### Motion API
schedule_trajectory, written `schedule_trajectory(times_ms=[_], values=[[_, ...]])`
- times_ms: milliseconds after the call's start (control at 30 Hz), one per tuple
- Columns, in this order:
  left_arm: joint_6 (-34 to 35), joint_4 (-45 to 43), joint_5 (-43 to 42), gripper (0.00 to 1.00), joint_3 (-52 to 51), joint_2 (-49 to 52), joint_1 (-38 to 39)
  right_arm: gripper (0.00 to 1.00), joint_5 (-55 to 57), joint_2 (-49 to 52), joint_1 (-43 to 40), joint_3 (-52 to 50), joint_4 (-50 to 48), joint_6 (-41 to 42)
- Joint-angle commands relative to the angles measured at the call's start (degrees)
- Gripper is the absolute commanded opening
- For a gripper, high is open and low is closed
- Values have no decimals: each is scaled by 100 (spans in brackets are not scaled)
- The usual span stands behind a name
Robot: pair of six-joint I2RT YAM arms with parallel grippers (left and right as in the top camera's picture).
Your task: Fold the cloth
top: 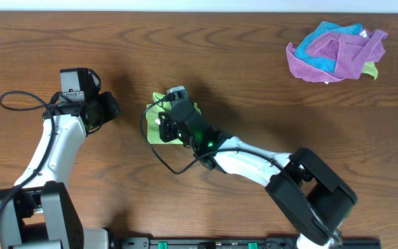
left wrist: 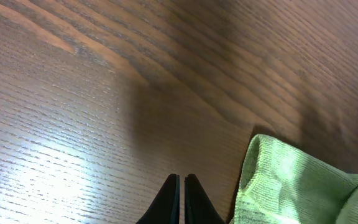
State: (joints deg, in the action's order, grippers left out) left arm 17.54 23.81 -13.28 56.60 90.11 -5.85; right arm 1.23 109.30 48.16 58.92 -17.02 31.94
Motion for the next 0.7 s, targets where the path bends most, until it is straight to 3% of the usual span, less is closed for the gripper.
schedule_trajectory(times_ms=[0, 667], values=[[-105, 24, 59, 6, -61, -79, -24, 1, -24, 173, 114, 109, -11, -94], [-103, 37, 59, 6, -61, -79, -24, 2, -389, 623, 289, 516, 83, -192]])
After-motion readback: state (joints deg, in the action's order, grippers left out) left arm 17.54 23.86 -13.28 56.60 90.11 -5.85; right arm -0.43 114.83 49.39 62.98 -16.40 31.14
